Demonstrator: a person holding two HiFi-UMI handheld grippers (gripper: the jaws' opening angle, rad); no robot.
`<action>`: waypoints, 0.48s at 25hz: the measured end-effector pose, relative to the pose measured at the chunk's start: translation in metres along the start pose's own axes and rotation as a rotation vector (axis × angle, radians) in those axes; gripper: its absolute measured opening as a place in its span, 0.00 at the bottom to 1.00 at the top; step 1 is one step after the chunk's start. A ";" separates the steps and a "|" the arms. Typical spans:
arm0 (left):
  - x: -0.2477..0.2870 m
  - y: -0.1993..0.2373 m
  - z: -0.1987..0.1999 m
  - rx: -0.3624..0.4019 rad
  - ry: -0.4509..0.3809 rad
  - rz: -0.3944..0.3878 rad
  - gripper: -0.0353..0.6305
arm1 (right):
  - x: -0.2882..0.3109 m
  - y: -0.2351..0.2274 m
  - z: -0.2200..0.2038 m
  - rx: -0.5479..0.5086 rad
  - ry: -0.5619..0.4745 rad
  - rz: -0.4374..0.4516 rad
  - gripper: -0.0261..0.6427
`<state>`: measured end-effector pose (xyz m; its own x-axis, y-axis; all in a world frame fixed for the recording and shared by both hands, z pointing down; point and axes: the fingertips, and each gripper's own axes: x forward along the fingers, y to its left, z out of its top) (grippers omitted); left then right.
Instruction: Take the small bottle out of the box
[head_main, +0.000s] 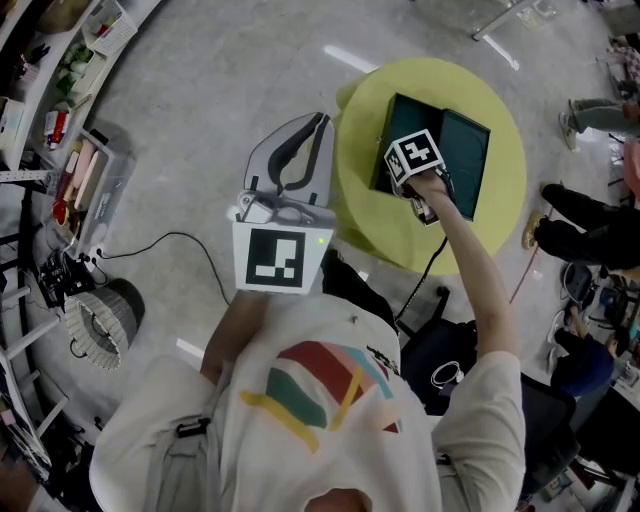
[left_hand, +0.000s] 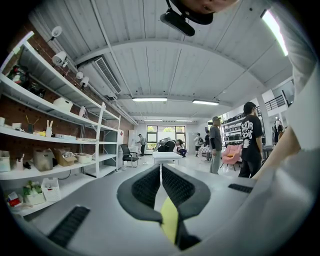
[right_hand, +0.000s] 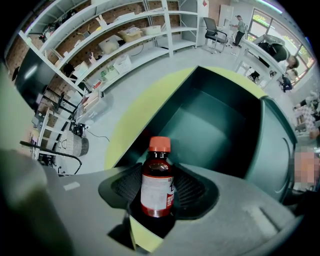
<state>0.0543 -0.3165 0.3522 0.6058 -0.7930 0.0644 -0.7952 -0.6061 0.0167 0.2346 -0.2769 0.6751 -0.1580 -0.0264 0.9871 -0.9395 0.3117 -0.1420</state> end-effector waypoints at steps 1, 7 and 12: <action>0.000 0.000 0.000 0.001 0.000 0.000 0.09 | 0.000 0.000 0.000 0.004 -0.004 -0.001 0.33; -0.002 0.002 0.005 0.001 -0.012 0.001 0.09 | -0.008 -0.005 0.005 0.071 -0.060 0.011 0.33; -0.001 0.000 0.009 0.004 -0.022 -0.006 0.09 | -0.028 -0.017 0.012 0.102 -0.128 -0.006 0.33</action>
<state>0.0537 -0.3167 0.3437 0.6114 -0.7902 0.0420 -0.7912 -0.6114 0.0133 0.2512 -0.2923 0.6492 -0.1836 -0.1511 0.9713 -0.9655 0.2135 -0.1493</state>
